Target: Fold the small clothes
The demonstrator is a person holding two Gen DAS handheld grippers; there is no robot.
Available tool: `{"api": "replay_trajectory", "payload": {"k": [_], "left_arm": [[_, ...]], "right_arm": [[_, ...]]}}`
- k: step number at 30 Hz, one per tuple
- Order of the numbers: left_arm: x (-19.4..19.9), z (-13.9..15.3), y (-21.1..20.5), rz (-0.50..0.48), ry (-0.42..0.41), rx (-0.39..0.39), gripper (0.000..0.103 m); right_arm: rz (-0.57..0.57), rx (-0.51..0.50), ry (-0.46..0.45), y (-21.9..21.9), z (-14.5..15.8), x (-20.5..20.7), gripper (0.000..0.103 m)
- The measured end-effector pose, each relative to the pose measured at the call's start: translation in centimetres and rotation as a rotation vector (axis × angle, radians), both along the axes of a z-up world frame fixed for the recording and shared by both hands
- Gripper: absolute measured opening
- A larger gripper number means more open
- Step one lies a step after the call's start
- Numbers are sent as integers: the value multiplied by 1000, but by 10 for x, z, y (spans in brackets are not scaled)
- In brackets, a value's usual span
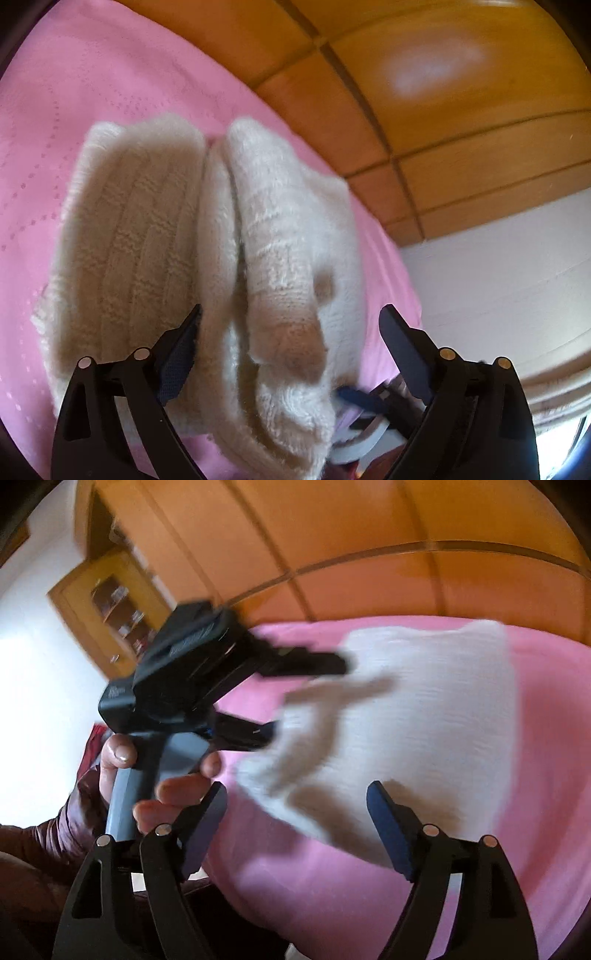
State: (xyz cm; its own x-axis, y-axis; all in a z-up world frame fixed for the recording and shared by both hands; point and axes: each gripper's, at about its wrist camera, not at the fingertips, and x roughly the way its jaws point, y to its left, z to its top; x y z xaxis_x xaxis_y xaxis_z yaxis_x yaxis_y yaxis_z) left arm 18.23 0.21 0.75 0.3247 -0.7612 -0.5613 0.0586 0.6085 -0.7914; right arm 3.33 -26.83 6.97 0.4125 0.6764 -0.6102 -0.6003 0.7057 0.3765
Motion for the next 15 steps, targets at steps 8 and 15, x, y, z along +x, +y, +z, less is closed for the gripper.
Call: {"api": "replay_trajectory", "payload": {"k": [8,15], "left_arm": [[14,7,-9,52,-84,155,21],[-9,63,2,70,-332,268,19]], "right_arm": [[-278,47,62,-93,-15,33,78],[-163,0,18,-46,-12,29,72]]}}
